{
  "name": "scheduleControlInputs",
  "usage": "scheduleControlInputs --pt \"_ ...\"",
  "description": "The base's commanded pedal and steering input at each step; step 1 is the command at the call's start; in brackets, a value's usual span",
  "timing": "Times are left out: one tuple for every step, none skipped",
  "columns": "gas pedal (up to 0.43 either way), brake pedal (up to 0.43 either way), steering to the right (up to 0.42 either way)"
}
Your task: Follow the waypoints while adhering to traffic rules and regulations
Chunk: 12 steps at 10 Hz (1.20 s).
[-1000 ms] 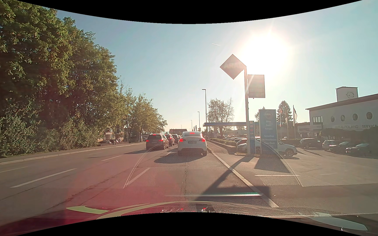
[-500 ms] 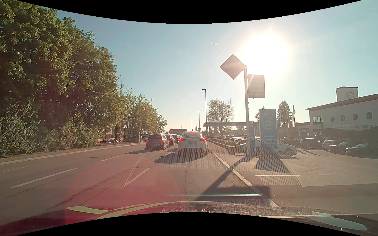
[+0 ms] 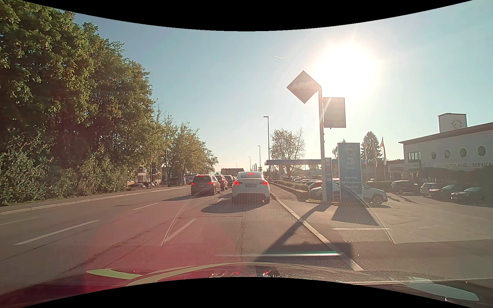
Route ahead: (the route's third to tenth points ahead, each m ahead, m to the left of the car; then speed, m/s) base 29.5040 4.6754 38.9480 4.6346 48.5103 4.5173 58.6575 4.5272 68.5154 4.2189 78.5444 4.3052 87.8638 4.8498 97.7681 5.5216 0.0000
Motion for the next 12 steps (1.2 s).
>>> scheduleControlInputs --pt "0.0 0.268 -0.002" --pt "0.0 0.268 -0.002" --pt "0.0 0.262 -0.002" --pt "0.0 0.268 -0.002" --pt "0.0 0.268 -0.002" --pt "0.0 0.268 -0.002" --pt "0.0 0.268 -0.002" --pt "0.0 0.268 -0.002" --pt "0.0 0.268 -0.002" --pt "0.0 0.268 -0.003" --pt "0.0 0.262 -0.002" --pt "0.0 0.268 -0.002"
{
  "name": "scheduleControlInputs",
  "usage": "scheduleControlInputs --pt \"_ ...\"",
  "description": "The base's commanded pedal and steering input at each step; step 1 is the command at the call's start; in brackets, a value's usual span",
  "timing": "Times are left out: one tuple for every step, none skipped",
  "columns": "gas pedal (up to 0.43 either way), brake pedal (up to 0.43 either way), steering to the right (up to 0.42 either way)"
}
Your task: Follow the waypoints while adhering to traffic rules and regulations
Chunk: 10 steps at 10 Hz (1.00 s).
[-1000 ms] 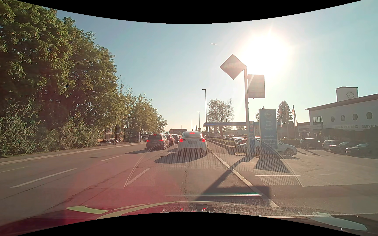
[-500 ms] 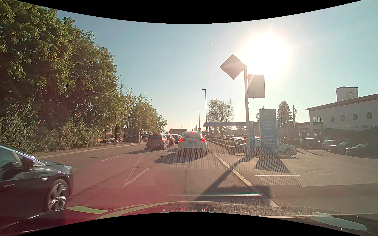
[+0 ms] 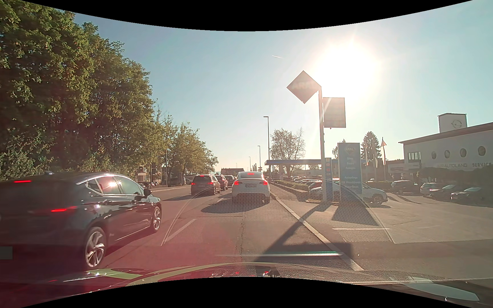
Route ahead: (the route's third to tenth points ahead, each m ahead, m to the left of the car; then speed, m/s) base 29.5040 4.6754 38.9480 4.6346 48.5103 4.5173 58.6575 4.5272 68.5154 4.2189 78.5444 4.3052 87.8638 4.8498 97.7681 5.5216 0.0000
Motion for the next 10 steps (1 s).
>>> scheduleControlInputs --pt "0.0 0.268 -0.002" --pt "0.0 0.268 -0.002" --pt "0.0 0.268 -0.002" --pt "0.0 0.268 -0.002" --pt "0.0 0.268 -0.002" --pt "0.0 0.268 -0.002" --pt "0.0 0.268 -0.002" --pt "0.0 0.268 -0.002" --pt "0.0 0.268 -0.002" --pt "0.0 0.268 -0.003"
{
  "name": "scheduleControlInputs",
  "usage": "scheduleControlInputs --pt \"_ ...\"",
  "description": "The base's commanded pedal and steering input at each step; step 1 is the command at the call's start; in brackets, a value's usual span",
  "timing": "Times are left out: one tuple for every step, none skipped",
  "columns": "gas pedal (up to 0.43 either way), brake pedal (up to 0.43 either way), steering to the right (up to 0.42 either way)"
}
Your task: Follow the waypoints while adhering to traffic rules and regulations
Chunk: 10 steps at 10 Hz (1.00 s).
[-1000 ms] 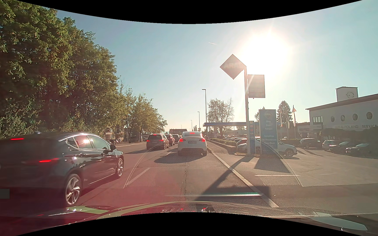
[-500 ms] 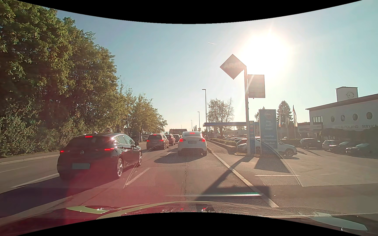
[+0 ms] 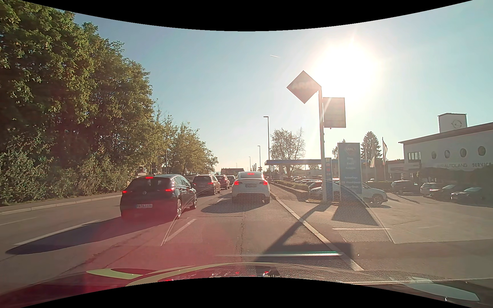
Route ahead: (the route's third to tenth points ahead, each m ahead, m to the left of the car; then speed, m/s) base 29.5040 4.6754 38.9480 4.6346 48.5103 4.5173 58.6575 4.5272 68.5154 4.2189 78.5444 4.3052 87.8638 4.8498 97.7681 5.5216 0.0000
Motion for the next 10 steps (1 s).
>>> scheduleControlInputs --pt "0.0 0.268 -0.002" --pt "0.0 0.268 -0.003" --pt "0.0 0.268 -0.003" --pt "0.0 0.268 -0.003" --pt "0.0 0.268 -0.003" --pt "0.0 0.274 -0.003" --pt "0.0 0.268 -0.004" --pt "0.0 0.268 -0.004" --pt "0.0 0.274 -0.004" --pt "0.0 0.268 -0.004"
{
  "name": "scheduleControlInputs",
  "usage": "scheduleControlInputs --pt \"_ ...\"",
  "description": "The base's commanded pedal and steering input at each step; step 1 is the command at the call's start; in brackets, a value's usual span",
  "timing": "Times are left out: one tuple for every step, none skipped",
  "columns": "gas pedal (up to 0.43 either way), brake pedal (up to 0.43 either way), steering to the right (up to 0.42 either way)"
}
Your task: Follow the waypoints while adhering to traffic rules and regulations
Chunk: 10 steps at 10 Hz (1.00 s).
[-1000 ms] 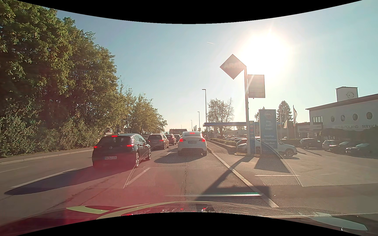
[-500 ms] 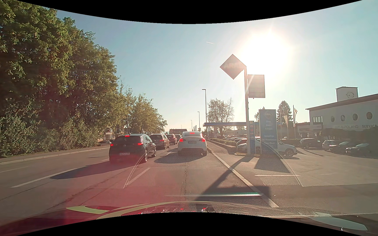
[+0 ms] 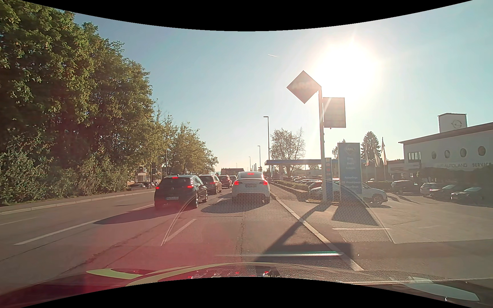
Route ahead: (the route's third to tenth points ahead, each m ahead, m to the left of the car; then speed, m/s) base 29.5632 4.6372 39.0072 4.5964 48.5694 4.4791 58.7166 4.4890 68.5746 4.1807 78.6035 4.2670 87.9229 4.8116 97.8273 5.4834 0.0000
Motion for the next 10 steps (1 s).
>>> scheduleControlInputs --pt "0.0 0.268 -0.004" --pt "0.0 0.268 -0.004" --pt "0.0 0.268 -0.004" --pt "0.0 0.268 -0.004" --pt "0.0 0.268 -0.004" --pt "0.0 0.268 -0.004" --pt "0.0 0.268 -0.004" --pt "0.0 0.268 -0.004" --pt "0.0 0.268 -0.004" --pt "0.0 0.268 -0.004"
